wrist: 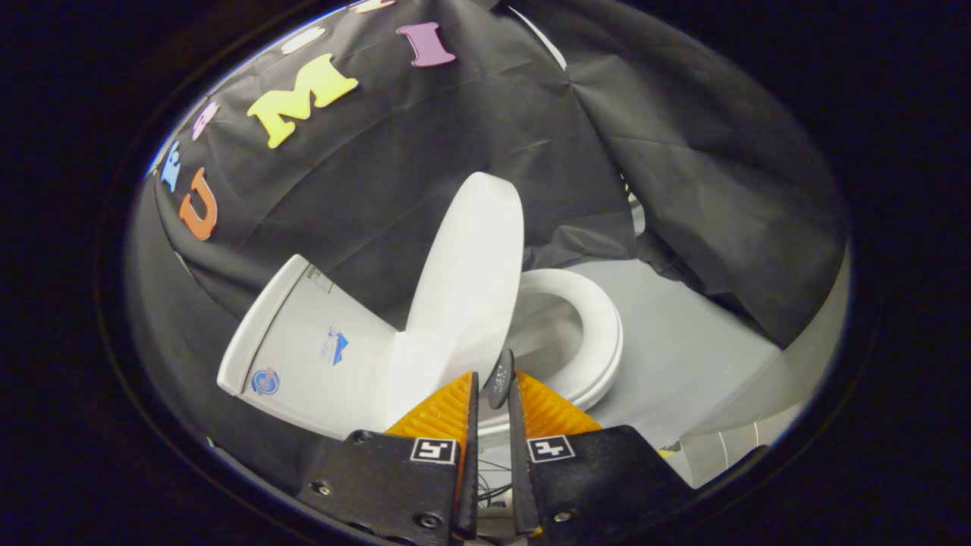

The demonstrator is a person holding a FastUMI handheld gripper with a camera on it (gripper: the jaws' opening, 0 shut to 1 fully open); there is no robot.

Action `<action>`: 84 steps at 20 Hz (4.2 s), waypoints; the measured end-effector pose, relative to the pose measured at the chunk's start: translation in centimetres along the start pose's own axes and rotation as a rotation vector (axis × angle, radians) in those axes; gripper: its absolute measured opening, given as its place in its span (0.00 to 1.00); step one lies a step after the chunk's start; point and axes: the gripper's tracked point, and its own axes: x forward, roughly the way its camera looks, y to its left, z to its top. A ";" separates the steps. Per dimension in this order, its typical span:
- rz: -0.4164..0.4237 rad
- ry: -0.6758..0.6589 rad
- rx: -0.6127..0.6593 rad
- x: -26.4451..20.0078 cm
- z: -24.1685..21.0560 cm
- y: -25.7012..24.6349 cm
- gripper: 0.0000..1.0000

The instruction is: Open the toilet lid.

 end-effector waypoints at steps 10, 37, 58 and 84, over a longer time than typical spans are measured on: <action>0.022 -0.049 -0.091 -1.9 0.8 4.7 0.21; 0.173 -0.091 -0.291 -3.3 -0.1 17.8 0.21; 0.329 -0.065 -0.405 -2.6 -3.7 25.8 0.19; 0.299 -0.090 -0.551 -1.4 -6.9 30.3 0.19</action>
